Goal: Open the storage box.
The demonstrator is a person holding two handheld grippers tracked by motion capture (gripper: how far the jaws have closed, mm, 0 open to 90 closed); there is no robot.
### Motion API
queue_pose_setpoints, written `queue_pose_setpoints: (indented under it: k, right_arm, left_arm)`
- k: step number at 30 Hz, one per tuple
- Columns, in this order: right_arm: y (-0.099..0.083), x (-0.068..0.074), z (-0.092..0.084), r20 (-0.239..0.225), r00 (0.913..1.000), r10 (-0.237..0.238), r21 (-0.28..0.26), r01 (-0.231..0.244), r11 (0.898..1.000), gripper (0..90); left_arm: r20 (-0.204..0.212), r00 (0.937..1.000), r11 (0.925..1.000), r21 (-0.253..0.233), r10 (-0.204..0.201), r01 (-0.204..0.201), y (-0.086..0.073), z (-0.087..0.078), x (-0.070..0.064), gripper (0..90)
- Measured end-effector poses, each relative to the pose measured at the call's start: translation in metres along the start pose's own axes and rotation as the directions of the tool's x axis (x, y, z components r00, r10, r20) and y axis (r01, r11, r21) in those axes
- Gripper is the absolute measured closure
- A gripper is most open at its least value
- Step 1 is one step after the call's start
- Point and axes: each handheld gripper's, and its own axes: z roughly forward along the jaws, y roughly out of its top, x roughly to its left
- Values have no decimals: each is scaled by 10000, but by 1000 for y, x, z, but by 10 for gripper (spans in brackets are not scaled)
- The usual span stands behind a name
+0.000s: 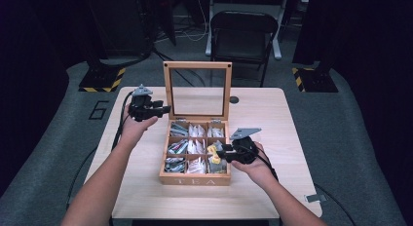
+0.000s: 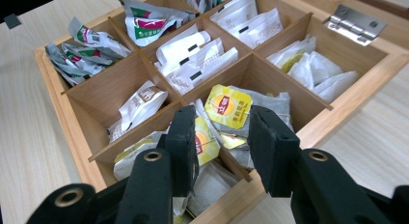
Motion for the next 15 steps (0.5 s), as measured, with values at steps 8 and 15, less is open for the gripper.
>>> queue_pose_setpoints:
  k: [8,15]
  right_arm:
    - [-4,1,7,-198,9998,7,43,-6,10000,620]
    - [-3,1,15,-303,9995,-66,222,72,9997,616]
  left_arm:
    - [1,10000,10000,51,2,-2,-5,-2,0,526]
    - [-48,9999,9999,-9,-103,103,-6,-6,3,526]
